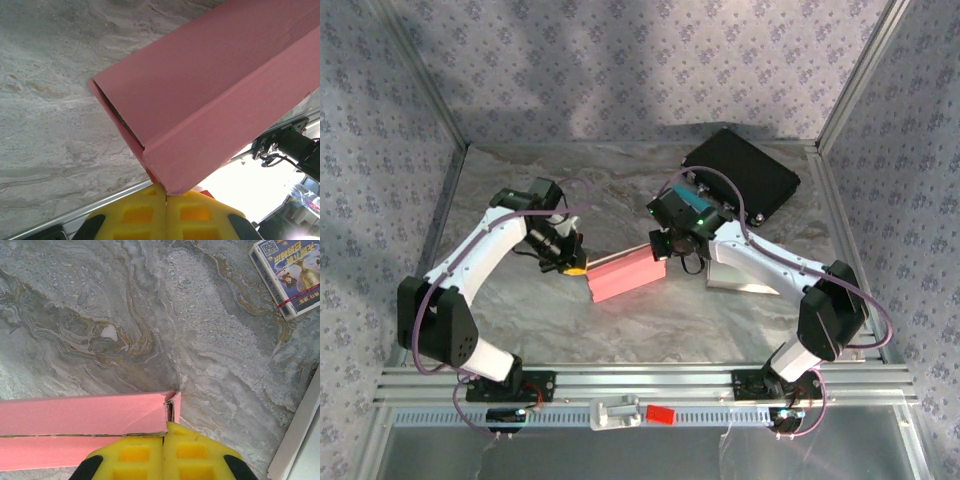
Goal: Fold the paper box
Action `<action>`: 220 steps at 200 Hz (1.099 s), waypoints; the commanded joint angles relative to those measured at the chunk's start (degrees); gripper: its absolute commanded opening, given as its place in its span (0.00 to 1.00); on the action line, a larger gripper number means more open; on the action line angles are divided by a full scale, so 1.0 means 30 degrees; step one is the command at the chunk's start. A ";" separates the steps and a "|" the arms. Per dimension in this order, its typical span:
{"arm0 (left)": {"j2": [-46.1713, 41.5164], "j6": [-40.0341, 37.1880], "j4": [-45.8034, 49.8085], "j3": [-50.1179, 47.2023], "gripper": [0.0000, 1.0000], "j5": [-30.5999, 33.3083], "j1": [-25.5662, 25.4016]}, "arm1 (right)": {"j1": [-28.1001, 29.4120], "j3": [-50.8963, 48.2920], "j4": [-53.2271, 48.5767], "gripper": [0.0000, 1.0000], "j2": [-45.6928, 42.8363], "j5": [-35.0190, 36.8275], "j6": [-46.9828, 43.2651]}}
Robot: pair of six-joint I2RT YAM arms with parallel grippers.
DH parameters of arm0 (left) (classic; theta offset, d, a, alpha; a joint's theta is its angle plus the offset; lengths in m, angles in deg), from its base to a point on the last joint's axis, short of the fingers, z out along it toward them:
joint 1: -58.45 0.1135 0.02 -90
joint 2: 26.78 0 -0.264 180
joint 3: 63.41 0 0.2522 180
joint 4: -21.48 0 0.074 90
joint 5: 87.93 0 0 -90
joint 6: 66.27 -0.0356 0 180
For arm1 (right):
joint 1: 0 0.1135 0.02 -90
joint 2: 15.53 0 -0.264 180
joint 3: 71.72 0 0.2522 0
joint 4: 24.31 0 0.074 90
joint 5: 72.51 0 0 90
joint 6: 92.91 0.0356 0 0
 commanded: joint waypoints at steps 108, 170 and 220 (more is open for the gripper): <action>-0.1502 0.0305 -0.2488 -0.1749 0.00 -0.0394 -0.0874 | 0.0482 -0.0627 -0.1506 0.00 0.0647 -0.0854 0.0399; -0.1869 0.0158 -0.2399 -0.1730 0.00 0.0970 -0.1822 | 0.0555 -0.0831 -0.1354 0.00 0.0450 -0.0688 0.0456; -0.2501 0.0963 -0.2783 -0.2213 0.00 0.2675 -0.2799 | 0.0634 -0.1212 -0.1127 0.00 0.0189 -0.0572 0.0589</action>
